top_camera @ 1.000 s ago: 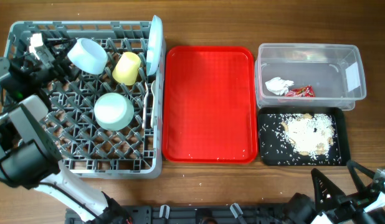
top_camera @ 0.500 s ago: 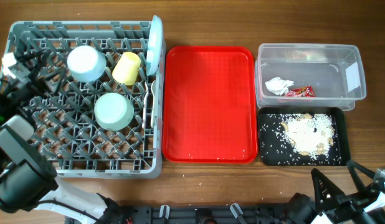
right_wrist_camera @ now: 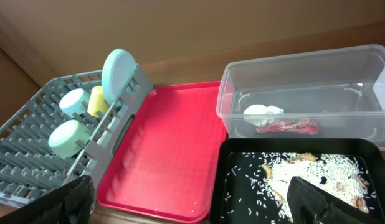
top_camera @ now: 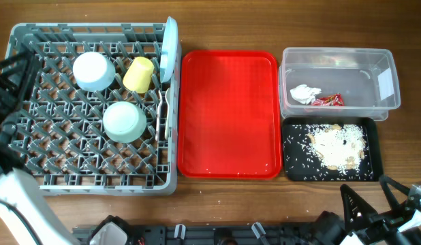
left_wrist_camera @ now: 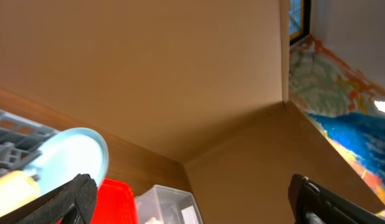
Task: Sort waste into correct bins and load items into the dishwasher rack
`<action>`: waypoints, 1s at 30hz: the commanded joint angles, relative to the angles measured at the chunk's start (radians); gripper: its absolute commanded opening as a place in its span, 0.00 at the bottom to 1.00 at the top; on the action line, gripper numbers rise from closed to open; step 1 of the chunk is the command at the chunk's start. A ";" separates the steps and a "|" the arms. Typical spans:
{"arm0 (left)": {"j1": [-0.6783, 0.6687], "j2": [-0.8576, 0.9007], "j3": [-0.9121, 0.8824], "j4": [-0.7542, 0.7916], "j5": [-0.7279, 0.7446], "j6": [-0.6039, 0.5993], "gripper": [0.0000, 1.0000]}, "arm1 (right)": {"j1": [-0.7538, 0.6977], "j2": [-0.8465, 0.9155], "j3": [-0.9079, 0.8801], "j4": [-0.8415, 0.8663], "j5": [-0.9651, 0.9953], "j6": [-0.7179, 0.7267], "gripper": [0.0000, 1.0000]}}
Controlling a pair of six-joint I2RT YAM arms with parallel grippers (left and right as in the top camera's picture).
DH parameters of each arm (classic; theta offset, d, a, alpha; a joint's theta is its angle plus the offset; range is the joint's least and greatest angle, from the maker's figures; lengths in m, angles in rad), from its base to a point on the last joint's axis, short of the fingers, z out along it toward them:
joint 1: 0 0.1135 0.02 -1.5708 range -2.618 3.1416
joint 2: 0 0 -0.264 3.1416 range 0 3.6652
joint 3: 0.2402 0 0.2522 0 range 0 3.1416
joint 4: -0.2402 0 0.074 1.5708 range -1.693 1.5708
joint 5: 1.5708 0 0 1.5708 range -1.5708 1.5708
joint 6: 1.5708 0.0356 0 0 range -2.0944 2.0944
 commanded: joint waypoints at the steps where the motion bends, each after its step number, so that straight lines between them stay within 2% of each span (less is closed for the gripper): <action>1: -0.005 -0.116 0.001 -0.070 -0.030 0.035 0.99 | 0.000 -0.007 -0.001 0.000 -0.002 0.010 1.00; 3: -0.010 -0.165 0.001 -0.240 -0.058 0.155 0.99 | 0.000 -0.007 -0.001 0.000 -0.002 0.011 1.00; 6: -0.011 -0.207 0.001 -0.674 -0.174 0.487 0.99 | 0.000 -0.007 -0.001 0.000 -0.002 0.011 1.00; 8: -0.049 -0.219 0.001 -0.994 -0.333 0.753 0.99 | 0.000 -0.007 -0.001 0.000 -0.002 0.010 1.00; 9: -0.099 -0.218 0.001 -1.147 -0.463 0.892 0.99 | 0.000 -0.007 -0.001 0.000 -0.002 0.011 1.00; 10: -0.164 -0.215 0.001 -1.255 -0.579 0.991 1.00 | 0.000 -0.007 -0.001 0.000 -0.002 0.011 1.00; 12: -0.312 -0.202 0.001 -1.400 -0.766 1.101 1.00 | 0.000 -0.007 -0.001 0.000 -0.002 0.010 1.00; 14: -0.490 -0.191 0.001 -1.500 -0.943 1.121 1.00 | 0.000 -0.007 -0.001 0.000 -0.002 0.011 1.00; 16: -0.637 -0.184 0.001 -1.540 -1.055 1.121 0.99 | 0.000 -0.007 -0.001 0.000 -0.002 0.010 1.00; 19: -0.768 -0.176 0.001 -1.567 -1.164 1.121 1.00 | 0.000 -0.007 -0.001 0.000 -0.002 0.011 1.00; 21: -0.858 -0.165 0.001 -1.568 -1.174 1.121 1.00 | 0.000 -0.007 -0.001 0.000 -0.002 0.011 1.00; 23: -0.894 -0.163 0.001 -1.569 -1.174 1.121 1.00 | 0.000 -0.007 -0.001 0.000 -0.002 0.010 1.00; 30: -0.896 -0.163 0.001 -1.568 -1.174 1.121 1.00 | 0.000 -0.007 -0.001 0.000 -0.002 0.011 1.00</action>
